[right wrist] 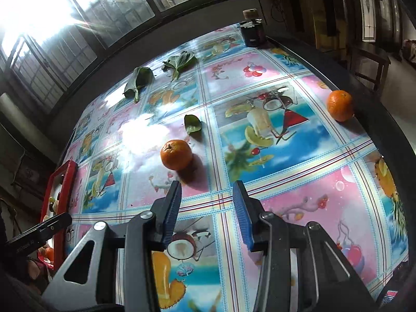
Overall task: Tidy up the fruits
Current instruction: 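Move both open tools back over the table toward the two mandarins, then grasp a mandarin with the left tool while the right tool grasps another mandarin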
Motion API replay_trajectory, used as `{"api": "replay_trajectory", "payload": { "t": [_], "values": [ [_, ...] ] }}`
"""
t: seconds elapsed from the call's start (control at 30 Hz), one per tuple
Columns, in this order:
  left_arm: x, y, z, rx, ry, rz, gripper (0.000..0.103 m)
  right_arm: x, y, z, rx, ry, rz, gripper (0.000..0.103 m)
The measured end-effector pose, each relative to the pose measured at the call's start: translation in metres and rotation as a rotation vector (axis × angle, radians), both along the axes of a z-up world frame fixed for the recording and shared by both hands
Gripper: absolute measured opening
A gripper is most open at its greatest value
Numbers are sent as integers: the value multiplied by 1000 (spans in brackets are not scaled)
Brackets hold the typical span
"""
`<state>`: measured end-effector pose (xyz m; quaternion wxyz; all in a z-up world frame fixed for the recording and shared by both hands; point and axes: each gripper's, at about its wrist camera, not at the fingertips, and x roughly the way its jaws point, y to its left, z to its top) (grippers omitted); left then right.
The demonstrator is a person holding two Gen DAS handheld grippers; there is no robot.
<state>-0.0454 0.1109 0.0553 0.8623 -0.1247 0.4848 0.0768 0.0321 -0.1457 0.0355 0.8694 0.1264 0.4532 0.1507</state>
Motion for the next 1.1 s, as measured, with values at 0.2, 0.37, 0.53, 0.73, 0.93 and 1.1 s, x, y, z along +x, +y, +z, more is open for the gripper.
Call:
{"api": "replay_trajectory", "payload": {
  "t": [0.2, 0.37, 0.53, 0.73, 0.93, 1.1],
  "values": [
    [15, -29, -2, 1, 2, -74, 60, 11, -48, 0, 4, -15, -170, 42],
    [34, -49, -5, -4, 9, -112, 61, 32, -79, -8, -12, 13, -300, 45],
    [64, -73, -14, -18, 18, -159, 62, 53, -91, -5, -70, -22, -376, 45],
    [101, -94, -22, -61, 14, -183, 62, 80, -95, -5, -143, -25, -405, 45],
    [127, -114, -32, -32, 29, -199, 62, 87, -90, -14, -199, -13, -373, 45],
    [125, -118, -41, 18, 30, -208, 37, 82, -88, -13, -177, -24, -340, 38]
  ]
}}
